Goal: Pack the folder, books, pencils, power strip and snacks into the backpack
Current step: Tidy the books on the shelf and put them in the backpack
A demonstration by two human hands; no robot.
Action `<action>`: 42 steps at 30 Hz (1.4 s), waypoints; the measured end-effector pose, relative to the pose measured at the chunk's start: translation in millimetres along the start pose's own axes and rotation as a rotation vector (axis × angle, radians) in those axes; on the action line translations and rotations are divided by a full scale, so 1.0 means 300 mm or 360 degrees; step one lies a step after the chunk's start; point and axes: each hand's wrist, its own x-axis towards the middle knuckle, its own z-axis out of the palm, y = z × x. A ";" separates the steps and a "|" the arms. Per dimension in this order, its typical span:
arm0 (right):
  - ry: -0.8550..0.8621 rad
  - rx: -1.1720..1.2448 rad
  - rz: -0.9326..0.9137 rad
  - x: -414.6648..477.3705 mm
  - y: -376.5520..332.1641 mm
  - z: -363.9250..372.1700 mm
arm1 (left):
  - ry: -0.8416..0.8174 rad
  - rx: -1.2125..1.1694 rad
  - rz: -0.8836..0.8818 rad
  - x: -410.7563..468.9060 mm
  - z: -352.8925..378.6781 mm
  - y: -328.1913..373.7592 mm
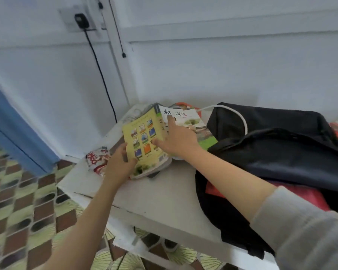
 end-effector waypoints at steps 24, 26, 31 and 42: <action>0.0639 0.2171 -0.0104 -0.118 0.081 -0.243 | -0.0537 -0.1728 -0.0174 0.170 0.042 0.247; 0.0584 0.2317 -0.0085 -0.141 0.095 -0.244 | -0.0615 -0.1857 -0.0195 0.178 0.035 0.278; 0.0395 0.2280 -0.0220 -0.177 0.152 -0.243 | -0.0768 -0.1806 0.0091 0.191 -0.009 0.326; -0.0055 0.1501 -0.0270 -0.199 0.292 -0.475 | -0.1362 -0.0942 0.0821 0.254 -0.093 0.409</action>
